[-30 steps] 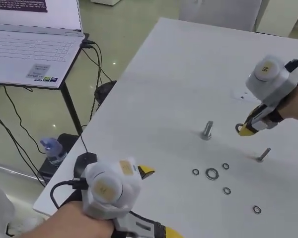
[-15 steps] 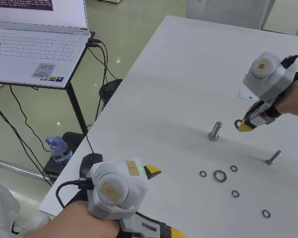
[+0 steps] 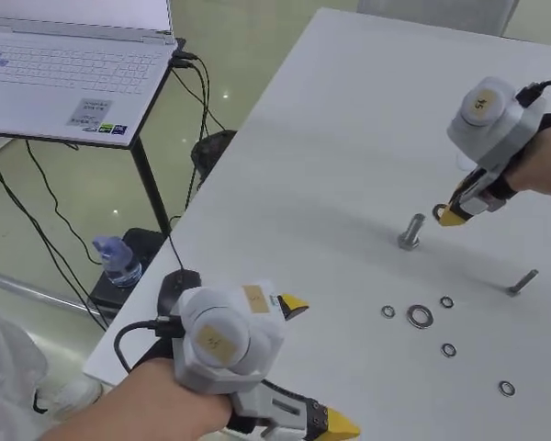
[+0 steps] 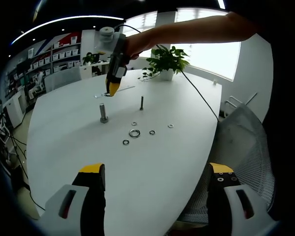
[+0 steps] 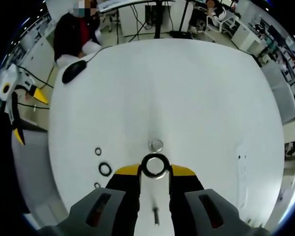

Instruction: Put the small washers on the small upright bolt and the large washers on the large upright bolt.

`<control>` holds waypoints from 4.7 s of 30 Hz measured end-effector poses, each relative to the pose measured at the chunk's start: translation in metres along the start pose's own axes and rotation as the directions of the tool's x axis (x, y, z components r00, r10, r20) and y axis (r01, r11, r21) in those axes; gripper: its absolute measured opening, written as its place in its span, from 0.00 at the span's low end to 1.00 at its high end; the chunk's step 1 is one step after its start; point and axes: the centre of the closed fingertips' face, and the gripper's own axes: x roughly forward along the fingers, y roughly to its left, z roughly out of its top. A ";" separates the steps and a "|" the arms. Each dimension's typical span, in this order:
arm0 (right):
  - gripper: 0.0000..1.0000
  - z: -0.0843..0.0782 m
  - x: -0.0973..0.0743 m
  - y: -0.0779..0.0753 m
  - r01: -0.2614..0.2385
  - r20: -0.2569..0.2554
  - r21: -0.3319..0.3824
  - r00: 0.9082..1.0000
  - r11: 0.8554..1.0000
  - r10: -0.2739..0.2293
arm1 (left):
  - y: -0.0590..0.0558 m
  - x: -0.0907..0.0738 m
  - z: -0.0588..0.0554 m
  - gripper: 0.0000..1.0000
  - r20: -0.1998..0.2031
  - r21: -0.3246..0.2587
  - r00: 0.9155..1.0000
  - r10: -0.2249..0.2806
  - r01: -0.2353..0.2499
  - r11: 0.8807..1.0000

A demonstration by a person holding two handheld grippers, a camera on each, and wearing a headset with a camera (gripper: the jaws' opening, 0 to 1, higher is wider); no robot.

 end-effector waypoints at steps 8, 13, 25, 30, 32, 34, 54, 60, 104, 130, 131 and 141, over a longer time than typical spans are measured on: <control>0.21 0.010 0.010 0.001 0.005 -0.008 -0.017 1.000 1.000 -0.005 | 0.002 -0.002 -0.002 0.85 -0.002 -0.005 1.000 -0.003 0.003 1.000; 0.21 0.012 0.016 -0.003 0.003 -0.014 -0.015 1.000 1.000 -0.003 | 0.003 -0.002 -0.002 0.85 0.003 -0.003 1.000 0.002 -0.002 1.000; 0.22 0.016 0.030 0.002 -0.010 -0.049 -0.025 0.999 1.000 0.009 | 0.004 -0.004 -0.010 0.84 -0.010 -0.010 1.000 0.001 -0.001 1.000; 0.22 0.015 0.033 0.004 -0.016 -0.057 -0.022 0.998 1.000 0.014 | 0.005 -0.005 -0.010 0.83 -0.006 -0.020 1.000 0.002 -0.002 1.000; 0.22 0.014 0.035 0.003 -0.015 -0.062 -0.023 0.998 1.000 0.013 | 0.005 -0.005 -0.010 0.83 -0.007 -0.020 1.000 0.004 -0.004 1.000; 0.22 0.013 0.036 0.003 -0.015 -0.064 -0.024 0.998 1.000 0.013 | 0.004 -0.005 -0.011 0.83 -0.008 -0.020 1.000 0.004 -0.004 1.000; 0.22 0.010 0.060 -0.001 -0.024 -0.095 -0.019 0.995 1.000 0.022 | 0.000 -0.008 -0.016 0.81 -0.015 -0.030 1.000 -0.001 0.001 1.000; 0.22 0.010 0.065 0.001 -0.032 -0.108 -0.019 0.994 0.999 0.030 | 0.000 -0.008 -0.018 0.81 -0.016 -0.026 1.000 0.000 0.000 1.000; 0.23 0.004 0.084 0.012 -0.022 -0.133 -0.022 0.991 1.000 0.019 | 0.015 0.000 -0.010 0.87 0.000 0.013 0.996 0.086 -0.086 0.996; 0.32 0.014 0.052 0.002 -0.002 -0.052 -0.121 0.999 0.993 -0.004 | 0.010 0.003 -0.004 0.83 0.005 0.002 0.996 0.085 -0.085 0.996; 0.32 0.015 0.049 0.003 -0.004 -0.050 -0.125 0.999 0.992 -0.003 | 0.010 0.003 -0.004 0.83 0.004 -0.001 0.996 0.085 -0.085 0.996; 0.32 0.013 0.022 0.007 0.017 -0.018 -0.184 1.000 0.983 -0.021 | 0.012 -0.002 0.016 0.84 0.057 -0.049 0.991 0.118 -0.116 0.992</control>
